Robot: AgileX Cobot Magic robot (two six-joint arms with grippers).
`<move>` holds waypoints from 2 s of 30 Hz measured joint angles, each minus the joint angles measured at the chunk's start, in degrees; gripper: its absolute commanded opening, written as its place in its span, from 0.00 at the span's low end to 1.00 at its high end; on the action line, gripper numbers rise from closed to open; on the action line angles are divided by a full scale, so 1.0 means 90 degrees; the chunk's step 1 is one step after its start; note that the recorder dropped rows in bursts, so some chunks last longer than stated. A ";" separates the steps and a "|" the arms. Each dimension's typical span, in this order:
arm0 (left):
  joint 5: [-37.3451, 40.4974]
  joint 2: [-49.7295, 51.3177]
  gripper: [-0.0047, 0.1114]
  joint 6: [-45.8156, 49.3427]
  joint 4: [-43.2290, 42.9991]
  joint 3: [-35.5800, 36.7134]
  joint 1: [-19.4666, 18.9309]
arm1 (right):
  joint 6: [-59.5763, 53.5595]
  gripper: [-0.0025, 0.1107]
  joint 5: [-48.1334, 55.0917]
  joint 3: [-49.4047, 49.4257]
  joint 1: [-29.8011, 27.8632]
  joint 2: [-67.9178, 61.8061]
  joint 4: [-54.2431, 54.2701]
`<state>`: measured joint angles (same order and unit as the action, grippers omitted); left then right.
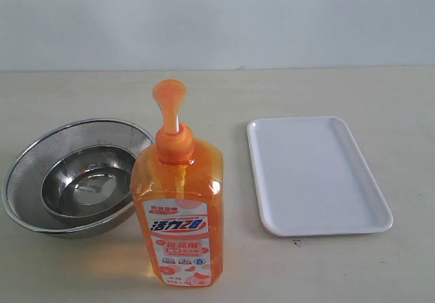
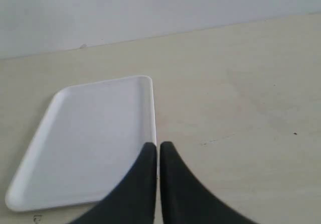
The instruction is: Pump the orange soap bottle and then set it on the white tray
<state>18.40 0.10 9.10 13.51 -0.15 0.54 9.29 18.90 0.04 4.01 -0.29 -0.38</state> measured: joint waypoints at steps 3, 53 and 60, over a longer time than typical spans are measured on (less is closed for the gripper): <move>0.0000 0.0000 0.08 0.0000 0.0000 0.0000 0.0000 | 0.0000 0.02 0.0000 0.0000 0.0000 0.0000 0.0000; 0.0000 0.0000 0.08 0.0000 0.0000 0.0000 0.0000 | 0.0370 0.02 -0.1052 -0.2270 0.0000 0.0019 0.1812; 0.0000 0.0000 0.08 0.0000 0.0000 0.0000 0.0000 | 0.0331 0.02 -0.1725 -0.2315 0.0000 -0.0015 0.1812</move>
<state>18.40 0.10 9.10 13.51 -0.15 0.54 12.28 3.37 -20.79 4.01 -0.42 15.93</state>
